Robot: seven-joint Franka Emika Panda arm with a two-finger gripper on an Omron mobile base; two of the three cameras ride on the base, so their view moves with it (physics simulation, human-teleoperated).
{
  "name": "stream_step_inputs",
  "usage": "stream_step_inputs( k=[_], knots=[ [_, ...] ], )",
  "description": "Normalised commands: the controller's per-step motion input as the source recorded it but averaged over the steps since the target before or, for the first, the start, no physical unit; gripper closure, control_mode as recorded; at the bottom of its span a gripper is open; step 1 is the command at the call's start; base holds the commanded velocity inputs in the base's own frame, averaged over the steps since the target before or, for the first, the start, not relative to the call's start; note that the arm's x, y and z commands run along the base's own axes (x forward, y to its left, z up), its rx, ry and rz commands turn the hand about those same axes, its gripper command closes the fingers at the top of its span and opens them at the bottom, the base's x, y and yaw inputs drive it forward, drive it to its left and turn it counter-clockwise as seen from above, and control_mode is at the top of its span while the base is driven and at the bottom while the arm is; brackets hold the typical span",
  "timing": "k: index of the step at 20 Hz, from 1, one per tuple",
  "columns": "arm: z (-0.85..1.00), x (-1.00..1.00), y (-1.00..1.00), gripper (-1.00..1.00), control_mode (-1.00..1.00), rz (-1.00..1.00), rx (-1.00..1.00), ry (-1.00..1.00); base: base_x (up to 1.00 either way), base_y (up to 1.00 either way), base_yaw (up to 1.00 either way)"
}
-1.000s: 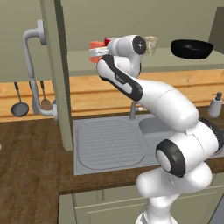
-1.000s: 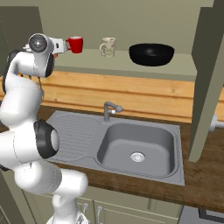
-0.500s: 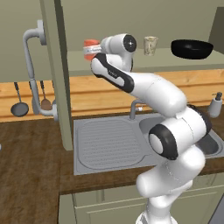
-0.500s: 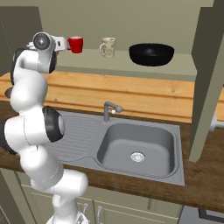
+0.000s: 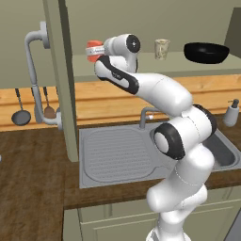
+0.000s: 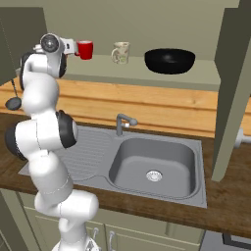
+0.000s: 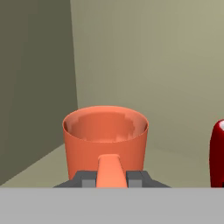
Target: Gather all objects into one cabinet and sort the glasses and bowls to opposite sides.
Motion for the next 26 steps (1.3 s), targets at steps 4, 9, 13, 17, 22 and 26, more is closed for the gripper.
stream_step_inputs(
  k=[4,9,13,17,22,26],
  knots=[
    [-0.01,0.19,0.07,1.00,-1.00,0.00,0.00,0.00,0.00,0.00,0.00],
    [-0.03,0.00,0.00,-1.00,-1.00,0.00,0.00,0.00,0.00,0.00,0.00],
    [-0.04,0.00,0.00,-1.00,-1.00,0.00,0.00,0.00,0.00,0.00,0.00],
    [0.00,-0.01,0.00,-1.00,-1.00,0.00,0.00,0.00,0.00,0.00,0.00],
    [0.00,-0.19,-0.03,-1.00,-1.00,-0.01,0.00,0.00,0.00,0.00,0.00],
    [0.00,-0.54,-0.36,-1.00,-1.00,-0.08,0.00,0.00,0.00,0.00,0.00]
  ],
)
